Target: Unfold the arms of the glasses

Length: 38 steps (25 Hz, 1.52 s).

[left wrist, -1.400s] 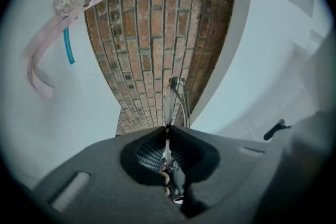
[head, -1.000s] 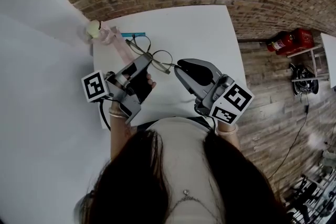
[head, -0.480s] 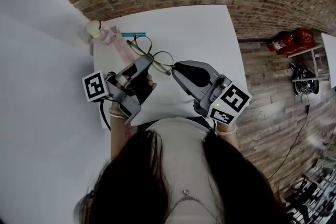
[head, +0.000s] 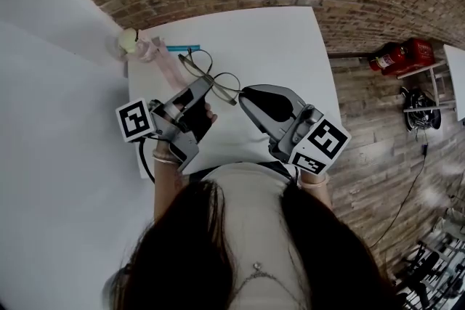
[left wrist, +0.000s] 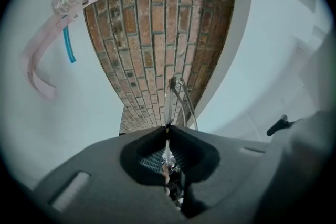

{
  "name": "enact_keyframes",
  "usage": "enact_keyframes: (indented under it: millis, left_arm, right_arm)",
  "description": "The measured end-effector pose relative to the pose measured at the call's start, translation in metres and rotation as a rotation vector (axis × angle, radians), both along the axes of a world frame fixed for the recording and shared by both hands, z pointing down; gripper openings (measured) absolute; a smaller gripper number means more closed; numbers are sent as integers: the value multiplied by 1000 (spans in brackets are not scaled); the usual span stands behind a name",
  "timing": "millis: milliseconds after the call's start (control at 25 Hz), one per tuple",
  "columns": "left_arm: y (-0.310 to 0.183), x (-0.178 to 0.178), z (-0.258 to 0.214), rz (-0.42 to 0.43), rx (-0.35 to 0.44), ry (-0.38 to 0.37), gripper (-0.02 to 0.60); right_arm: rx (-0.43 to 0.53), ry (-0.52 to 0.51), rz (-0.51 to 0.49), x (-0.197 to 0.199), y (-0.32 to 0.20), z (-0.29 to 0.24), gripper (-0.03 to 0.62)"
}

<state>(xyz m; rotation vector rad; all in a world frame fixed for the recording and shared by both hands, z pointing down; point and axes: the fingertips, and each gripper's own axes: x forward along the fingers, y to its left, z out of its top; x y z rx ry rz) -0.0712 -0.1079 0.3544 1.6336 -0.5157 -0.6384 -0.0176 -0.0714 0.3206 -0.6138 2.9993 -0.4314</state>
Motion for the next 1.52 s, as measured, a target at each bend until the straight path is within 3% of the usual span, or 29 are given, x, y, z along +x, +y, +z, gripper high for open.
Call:
enact_keyframes:
  millis: [1520]
  left_arm:
    - [7,17,26,46,-33,-99,20]
  right_arm:
    - [78,-95,38,6,-21,-46,34]
